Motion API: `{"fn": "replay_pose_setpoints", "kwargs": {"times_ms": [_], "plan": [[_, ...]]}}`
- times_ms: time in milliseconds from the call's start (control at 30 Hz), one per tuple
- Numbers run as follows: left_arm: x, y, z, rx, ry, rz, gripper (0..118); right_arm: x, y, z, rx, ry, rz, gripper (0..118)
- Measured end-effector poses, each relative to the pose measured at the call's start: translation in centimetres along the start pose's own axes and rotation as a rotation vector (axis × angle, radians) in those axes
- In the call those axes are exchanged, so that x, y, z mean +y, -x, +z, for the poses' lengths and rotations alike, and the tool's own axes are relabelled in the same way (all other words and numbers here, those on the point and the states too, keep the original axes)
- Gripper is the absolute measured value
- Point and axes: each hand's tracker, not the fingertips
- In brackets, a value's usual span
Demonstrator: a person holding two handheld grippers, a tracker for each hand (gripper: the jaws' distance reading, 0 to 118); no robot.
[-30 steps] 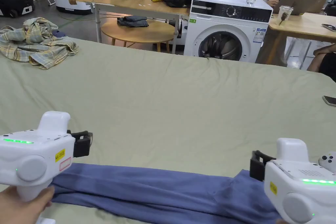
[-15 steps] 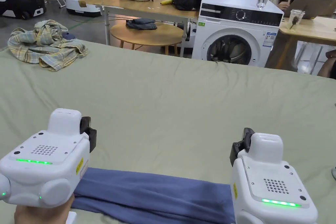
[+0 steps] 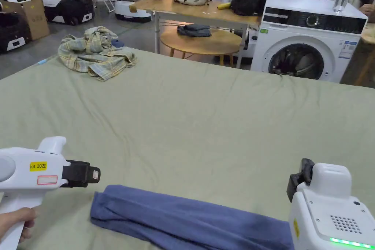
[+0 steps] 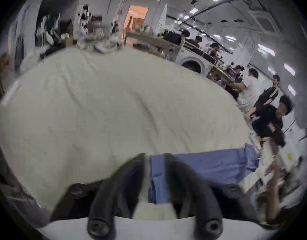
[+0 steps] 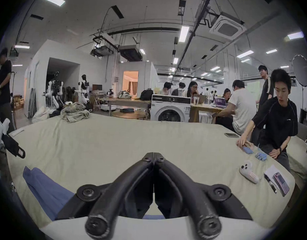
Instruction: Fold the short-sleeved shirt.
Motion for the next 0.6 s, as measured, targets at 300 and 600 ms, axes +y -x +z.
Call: {"fn": "replay_pose_setpoints", "kwargs": {"times_ms": [300,600], "plan": [[-0.4,7.0,-7.3,-0.349,0.318,0.319,63,-0.7,0.5,-0.4,0.011,0.045,0.016,0],[-1.6,5.8,-7.6,-0.458,0.233,0.339,12,-1.9,-0.1,-0.7,0.009,0.086,0.011,0]]}}
